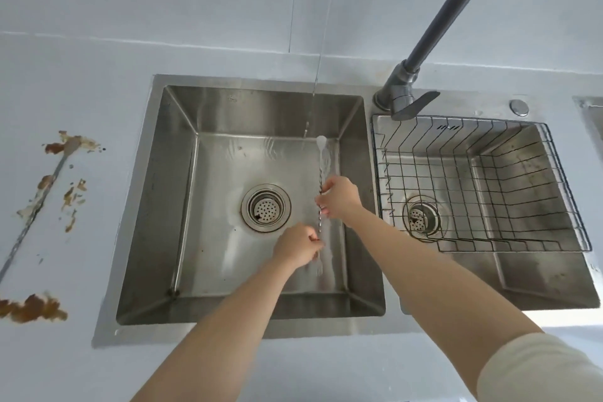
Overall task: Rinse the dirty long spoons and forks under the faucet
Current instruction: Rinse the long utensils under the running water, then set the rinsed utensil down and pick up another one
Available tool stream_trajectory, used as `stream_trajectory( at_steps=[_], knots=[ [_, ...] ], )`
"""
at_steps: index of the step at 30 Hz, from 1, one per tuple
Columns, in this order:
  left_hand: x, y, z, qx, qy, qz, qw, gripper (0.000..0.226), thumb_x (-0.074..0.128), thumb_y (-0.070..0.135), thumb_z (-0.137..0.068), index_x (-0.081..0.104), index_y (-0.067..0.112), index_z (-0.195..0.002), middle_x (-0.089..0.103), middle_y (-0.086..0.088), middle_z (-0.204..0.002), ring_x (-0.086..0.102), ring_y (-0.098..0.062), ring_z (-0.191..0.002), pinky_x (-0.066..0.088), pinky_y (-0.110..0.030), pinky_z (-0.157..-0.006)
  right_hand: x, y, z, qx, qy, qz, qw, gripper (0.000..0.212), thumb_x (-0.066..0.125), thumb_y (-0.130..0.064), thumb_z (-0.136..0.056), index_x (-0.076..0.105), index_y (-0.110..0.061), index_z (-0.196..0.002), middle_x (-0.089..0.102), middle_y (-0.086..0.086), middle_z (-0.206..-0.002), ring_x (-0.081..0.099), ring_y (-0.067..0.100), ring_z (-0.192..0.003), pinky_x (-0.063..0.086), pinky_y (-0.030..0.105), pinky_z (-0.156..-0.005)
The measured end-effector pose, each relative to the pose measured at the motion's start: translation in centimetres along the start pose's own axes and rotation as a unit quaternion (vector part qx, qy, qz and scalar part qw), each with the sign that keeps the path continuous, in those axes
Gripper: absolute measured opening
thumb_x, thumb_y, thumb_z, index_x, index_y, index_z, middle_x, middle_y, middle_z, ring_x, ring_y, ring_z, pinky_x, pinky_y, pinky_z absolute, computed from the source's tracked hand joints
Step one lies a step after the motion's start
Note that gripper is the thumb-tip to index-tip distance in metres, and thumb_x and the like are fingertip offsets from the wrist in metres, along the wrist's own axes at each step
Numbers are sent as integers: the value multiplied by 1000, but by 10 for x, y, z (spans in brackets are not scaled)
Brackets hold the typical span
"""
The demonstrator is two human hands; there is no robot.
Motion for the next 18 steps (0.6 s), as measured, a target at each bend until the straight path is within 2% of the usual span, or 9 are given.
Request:
stream_trajectory(
  at_steps=[1, 3, 6, 8, 10, 12, 13, 18],
  knots=[
    [11, -6, -5, -23, -25, -11, 999, 26, 59, 20, -85, 56, 16, -59, 70, -11, -79, 66, -25, -79, 51, -35, -81, 6, 10, -6, 10, -10, 21, 1000, 31, 56, 3, -81, 41, -15, -61, 55, 12, -74, 56, 24, -60, 53, 36, -64],
    [28, -17, -15, -70, -59, -27, 995, 12, 61, 20, -84, 66, 9, -82, 71, -9, -92, 66, -25, -90, 51, -34, -83, 20, 32, -17, 34, -31, 41, 998, 33, 55, 2, -83, 39, -15, -60, 54, 10, -74, 57, 25, -73, 53, 37, -73],
    [47, -31, -26, -100, -85, -107, 986, 24, 61, 23, -86, 64, 7, -104, 68, -10, -107, 63, -26, -100, 50, -33, -85, 37, 64, -32, 62, -24, 78, 995, 35, 53, 3, -84, 37, -15, -58, 55, 12, -72, 63, 30, -80, 54, 39, -75],
    [55, -37, -32, -104, -80, -150, 980, 27, 60, 24, -87, 61, 8, -109, 65, -9, -113, 61, -27, -105, 49, -34, -89, 46, 78, -39, 67, -15, 105, 992, 29, 51, 1, -85, 41, -13, -62, 64, 19, -92, 65, 34, -90, 56, 40, -77],
    [59, -38, -36, -107, -64, -173, 977, 25, 54, 19, -90, 59, 8, -111, 63, -10, -118, 59, -28, -109, 48, -35, -93, 50, 80, -41, 67, -9, 126, 990, 10, 48, -1, -86, 53, -8, -80, 64, 20, -108, 63, 35, -100, 55, 40, -81],
    [61, -38, -40, -99, -55, -197, 974, 26, 45, 14, -94, 58, 6, -116, 60, -12, -124, 56, -28, -114, 46, -34, -95, 52, 81, -45, 71, 5, 145, 987, 20, 47, -2, -85, 58, -2, -102, 62, 19, -115, 61, 34, -105, 53, 38, -84],
    [63, -38, -42, -93, -58, -202, 973, 28, 41, 12, -95, 56, 5, -118, 59, -12, -126, 55, -28, -116, 45, -33, -95, 54, 82, -46, 77, 7, 149, 986, 24, 47, -3, -85, 58, -1, -107, 62, 19, -116, 61, 33, -105, 53, 37, -86],
    [62, -20, -41, -50, -63, -267, 960, 29, 42, 5, -93, 56, 7, -118, 62, -13, -121, 59, -29, -111, 49, -37, -90, 46, 79, -44, 82, 35, 180, 980, 27, 52, -9, -90, 51, -2, -116, 57, 19, -123, 56, 35, -113, 47, 38, -87]
  ],
)
Point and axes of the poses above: each hand's wrist, its own z-axis away from the middle knuckle, its own x-axis out of the palm, y = z × x, the point moved 7 cm from there along -z, towards the middle knuckle
